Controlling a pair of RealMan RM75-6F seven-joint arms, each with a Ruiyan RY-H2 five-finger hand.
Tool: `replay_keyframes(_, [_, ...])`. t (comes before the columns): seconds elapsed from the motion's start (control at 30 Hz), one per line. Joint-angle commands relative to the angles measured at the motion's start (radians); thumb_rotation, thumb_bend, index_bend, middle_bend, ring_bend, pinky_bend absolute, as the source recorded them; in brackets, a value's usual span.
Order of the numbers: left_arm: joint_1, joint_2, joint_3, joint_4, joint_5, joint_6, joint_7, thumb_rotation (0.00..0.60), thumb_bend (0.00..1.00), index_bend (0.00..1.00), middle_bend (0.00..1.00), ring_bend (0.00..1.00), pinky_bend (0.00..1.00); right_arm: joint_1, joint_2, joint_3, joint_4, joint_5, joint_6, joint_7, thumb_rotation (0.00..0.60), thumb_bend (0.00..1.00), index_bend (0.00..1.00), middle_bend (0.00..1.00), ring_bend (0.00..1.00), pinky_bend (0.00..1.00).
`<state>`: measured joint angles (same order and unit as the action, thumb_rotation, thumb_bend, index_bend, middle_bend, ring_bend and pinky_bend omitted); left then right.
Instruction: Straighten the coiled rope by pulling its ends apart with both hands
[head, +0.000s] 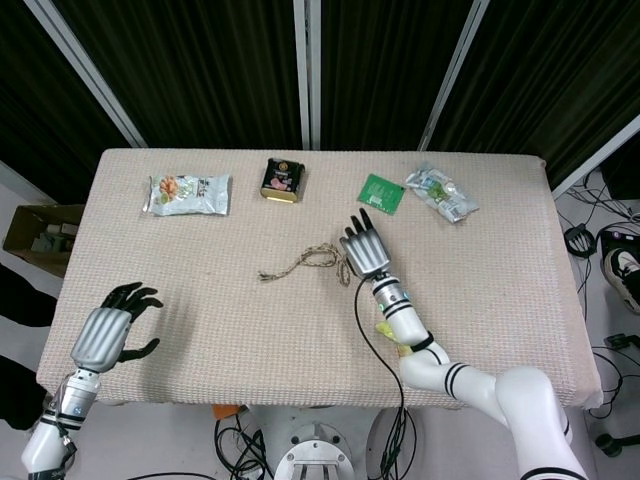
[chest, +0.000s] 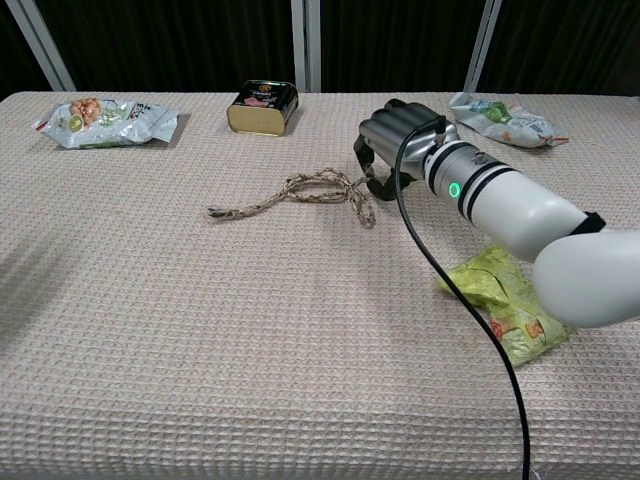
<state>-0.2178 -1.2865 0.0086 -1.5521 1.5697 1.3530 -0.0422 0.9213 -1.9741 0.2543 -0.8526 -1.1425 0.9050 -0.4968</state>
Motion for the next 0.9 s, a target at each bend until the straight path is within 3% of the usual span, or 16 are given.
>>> replay_keyframes(0.03, [-0.043, -0.006, -0.037, -0.016, -0.004, -0.029, -0.020, 0.600, 0.22, 0.33, 0.21, 0.12, 0.15, -0.054, 0.098, -0.005, -0.106, -0.020, 0.063, 0.011, 0.600, 0.55, 0.62, 0.36, 0.10, 0.08])
replay_keyframes(0.3, [-0.245, -0.120, -0.195, -0.030, -0.083, -0.201, -0.079, 0.600, 0.22, 0.37, 0.21, 0.15, 0.15, -0.145, 0.312, 0.022, -0.374, 0.029, 0.156, -0.067, 0.600, 0.57, 0.62, 0.36, 0.10, 0.08])
replay_keyframes(0.47, [-0.390, -0.260, -0.275, 0.023, -0.220, -0.354, 0.018, 0.600, 0.22, 0.39, 0.21, 0.15, 0.15, -0.171, 0.388, 0.021, -0.469, 0.078, 0.175, -0.142, 0.600, 0.57, 0.63, 0.36, 0.10, 0.08])
replay_keyframes(0.63, [-0.501, -0.408, -0.304, 0.136, -0.371, -0.452, 0.172, 0.600, 0.22, 0.41, 0.21, 0.15, 0.15, -0.179, 0.407, 0.019, -0.497, 0.109, 0.178, -0.153, 0.600, 0.57, 0.63, 0.36, 0.10, 0.08])
replay_keyframes(0.9, [-0.571, -0.571, -0.312, 0.317, -0.534, -0.467, 0.317, 0.600, 0.25, 0.43, 0.21, 0.12, 0.14, -0.181, 0.391, 0.007, -0.469, 0.116, 0.169, -0.119, 0.600, 0.57, 0.63, 0.35, 0.10, 0.08])
